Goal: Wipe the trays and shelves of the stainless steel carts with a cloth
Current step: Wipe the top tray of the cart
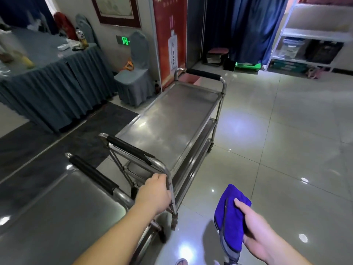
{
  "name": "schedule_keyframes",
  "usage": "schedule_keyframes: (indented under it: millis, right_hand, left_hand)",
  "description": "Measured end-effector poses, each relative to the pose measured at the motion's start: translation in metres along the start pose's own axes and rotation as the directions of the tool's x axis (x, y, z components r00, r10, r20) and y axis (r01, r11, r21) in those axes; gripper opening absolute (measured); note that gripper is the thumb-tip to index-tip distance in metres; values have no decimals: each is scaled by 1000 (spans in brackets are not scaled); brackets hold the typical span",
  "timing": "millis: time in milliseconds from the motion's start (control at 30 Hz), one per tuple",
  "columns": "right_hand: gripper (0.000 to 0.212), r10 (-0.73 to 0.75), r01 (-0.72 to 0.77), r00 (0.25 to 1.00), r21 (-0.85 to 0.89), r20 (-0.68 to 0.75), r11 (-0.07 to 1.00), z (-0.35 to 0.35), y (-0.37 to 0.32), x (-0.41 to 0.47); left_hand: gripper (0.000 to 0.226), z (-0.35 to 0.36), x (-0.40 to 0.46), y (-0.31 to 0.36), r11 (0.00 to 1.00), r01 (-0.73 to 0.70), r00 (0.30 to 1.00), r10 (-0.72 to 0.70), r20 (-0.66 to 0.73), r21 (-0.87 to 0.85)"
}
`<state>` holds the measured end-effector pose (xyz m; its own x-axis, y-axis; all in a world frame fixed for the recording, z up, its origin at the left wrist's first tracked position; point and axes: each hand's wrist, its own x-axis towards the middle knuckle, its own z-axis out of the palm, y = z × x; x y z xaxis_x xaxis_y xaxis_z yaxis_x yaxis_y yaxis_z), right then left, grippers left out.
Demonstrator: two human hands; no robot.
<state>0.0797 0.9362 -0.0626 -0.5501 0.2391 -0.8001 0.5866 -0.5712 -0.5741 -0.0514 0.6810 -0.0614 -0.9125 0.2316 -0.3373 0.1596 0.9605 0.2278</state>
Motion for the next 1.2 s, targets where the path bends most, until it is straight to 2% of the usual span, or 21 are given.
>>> schedule_keyframes:
  millis: [167, 333, 500, 600, 733, 800, 900, 1000, 1133, 1200]
  right_hand:
    - [40, 8, -5, 999, -90, 31, 996, 43, -45, 46]
    - [42, 48, -29, 995, -209, 88, 977, 85, -88, 125]
    - [26, 74, 15, 977, -417, 198, 909, 144, -145, 205]
    - [31, 138, 41, 949, -547, 282, 836, 176, -182, 240]
    - [46, 176, 174, 902, -705, 395, 688, 216, -217, 273]
    - [46, 180, 277, 867, -751, 464, 599, 242, -225, 289]
    - [41, 154, 457, 788, -734, 596, 503, 281, -226, 305]
    - [46, 151, 651, 656, -656, 739, 382, 317, -211, 319]
    - [58, 189, 833, 520, -543, 833, 101, 345, -161, 350]
    - [62, 201, 867, 496, -470, 844, -166, 350, -132, 364]
  left_hand:
    - [54, -13, 52, -20, 991, 99, 994, -102, -32, -85]
    - [53, -24, 100, -33, 955, 215, 963, -242, -120, -204]
    - [48, -31, 144, -41, 879, 407, 873, -455, -176, -249]
    - [44, -36, 161, -33, 816, 513, 815, -560, -148, -265]
    - [43, -40, 179, -27, 728, 613, 734, -668, -119, -308]
    - [44, -40, 187, -30, 692, 643, 698, -706, -121, -327]
    - [46, -40, 201, -46, 673, 663, 665, -731, -156, -329]
    - [48, -44, 225, -74, 688, 653, 651, -724, -230, -317]
    - [53, -41, 257, -108, 749, 602, 692, -662, -288, -277]
    - [57, -35, 267, -121, 764, 593, 713, -645, -276, -254]
